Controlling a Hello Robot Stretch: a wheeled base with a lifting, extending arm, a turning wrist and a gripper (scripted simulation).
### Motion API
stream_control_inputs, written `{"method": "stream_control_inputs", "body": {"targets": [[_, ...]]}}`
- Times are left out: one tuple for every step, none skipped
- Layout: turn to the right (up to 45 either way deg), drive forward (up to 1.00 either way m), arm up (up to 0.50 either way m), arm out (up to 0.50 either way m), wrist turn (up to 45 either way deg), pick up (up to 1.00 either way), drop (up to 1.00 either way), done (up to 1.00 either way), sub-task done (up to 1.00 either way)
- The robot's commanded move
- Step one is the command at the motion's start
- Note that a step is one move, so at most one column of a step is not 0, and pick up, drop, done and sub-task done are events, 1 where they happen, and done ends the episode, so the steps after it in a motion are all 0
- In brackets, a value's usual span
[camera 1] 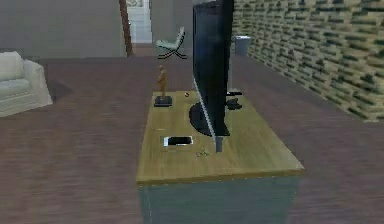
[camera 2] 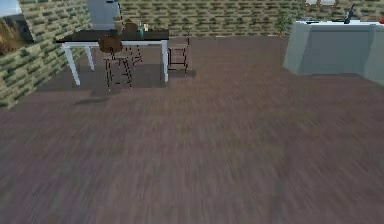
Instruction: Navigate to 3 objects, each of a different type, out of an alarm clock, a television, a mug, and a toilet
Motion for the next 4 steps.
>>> {"method": "stream_control_inputs", "body": {"targets": [[0.0,0.15,0.00,0.00,0.0,0.00,0.00,0.00,0.00],[0.0,0.00,0.00,0.00,0.0,0.00,0.00,0.00,1.00],[45.0,0.00,0.00,0.00,0.0,0.00,0.00,0.00,0.00],[45.0,0.00,0.00,0.00,0.0,0.00,0.00,0.00,0.00]]}}
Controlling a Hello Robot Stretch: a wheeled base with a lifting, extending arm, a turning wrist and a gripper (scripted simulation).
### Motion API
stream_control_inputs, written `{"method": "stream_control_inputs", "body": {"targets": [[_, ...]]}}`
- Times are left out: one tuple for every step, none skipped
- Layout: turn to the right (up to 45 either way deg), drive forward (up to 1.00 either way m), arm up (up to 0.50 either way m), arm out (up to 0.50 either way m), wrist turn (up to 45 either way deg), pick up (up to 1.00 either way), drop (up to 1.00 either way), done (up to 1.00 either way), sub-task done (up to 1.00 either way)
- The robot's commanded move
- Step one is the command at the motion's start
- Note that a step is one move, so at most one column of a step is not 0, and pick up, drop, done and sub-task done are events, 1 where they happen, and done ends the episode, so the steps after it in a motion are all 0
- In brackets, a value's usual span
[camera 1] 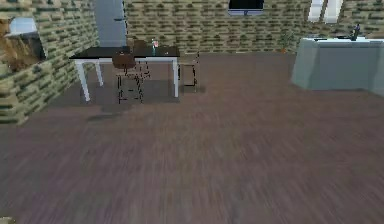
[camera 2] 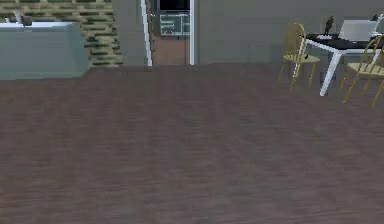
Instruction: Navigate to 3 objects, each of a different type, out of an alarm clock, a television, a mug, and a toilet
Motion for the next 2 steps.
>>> {"method": "stream_control_inputs", "body": {"targets": [[45.0,0.00,0.00,0.00,0.0,0.00,0.00,0.00,0.00],[39.0,0.00,0.00,0.00,0.0,0.00,0.00,0.00,0.00]]}}
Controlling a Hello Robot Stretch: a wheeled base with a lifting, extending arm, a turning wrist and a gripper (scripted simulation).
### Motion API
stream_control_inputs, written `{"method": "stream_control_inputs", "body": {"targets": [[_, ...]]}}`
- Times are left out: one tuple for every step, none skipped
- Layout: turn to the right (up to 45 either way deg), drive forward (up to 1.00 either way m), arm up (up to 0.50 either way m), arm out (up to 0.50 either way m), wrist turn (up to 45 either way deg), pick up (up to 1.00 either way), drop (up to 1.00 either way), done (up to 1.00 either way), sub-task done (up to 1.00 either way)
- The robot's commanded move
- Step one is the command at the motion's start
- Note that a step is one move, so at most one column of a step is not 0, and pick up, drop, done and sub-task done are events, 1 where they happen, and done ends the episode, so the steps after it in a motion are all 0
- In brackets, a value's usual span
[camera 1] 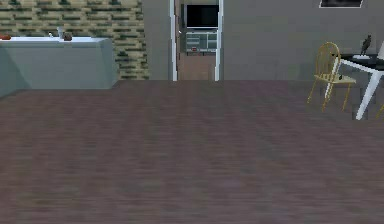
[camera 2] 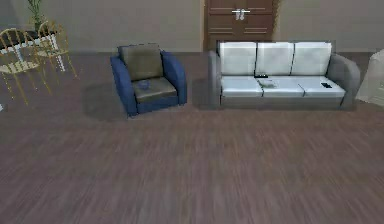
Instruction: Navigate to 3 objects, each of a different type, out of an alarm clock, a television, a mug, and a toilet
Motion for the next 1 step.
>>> {"method": "stream_control_inputs", "body": {"targets": [[0.0,1.00,0.00,0.00,0.0,0.00,0.00,0.00,0.00]]}}
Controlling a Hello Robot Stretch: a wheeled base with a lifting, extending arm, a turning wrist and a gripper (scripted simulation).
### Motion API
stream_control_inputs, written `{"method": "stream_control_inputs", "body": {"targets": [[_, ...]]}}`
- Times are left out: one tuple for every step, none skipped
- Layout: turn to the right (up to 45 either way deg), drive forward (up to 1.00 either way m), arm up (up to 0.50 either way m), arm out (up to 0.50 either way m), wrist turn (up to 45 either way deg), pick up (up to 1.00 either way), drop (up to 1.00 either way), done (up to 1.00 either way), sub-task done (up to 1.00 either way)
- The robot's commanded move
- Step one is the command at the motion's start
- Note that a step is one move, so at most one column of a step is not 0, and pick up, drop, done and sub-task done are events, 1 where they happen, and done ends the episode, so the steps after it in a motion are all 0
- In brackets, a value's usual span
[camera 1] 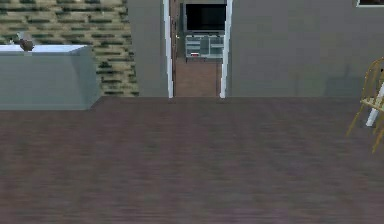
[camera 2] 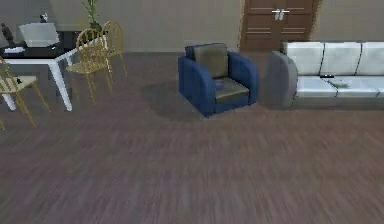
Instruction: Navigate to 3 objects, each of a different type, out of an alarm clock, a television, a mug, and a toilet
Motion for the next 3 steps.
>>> {"method": "stream_control_inputs", "body": {"targets": [[0.0,1.00,0.00,0.00,0.0,0.00,0.00,0.00,0.00],[0.0,1.00,0.00,0.00,0.0,0.00,0.00,0.00,0.00],[0.0,1.00,0.00,0.00,0.0,0.00,0.00,0.00,0.00]]}}
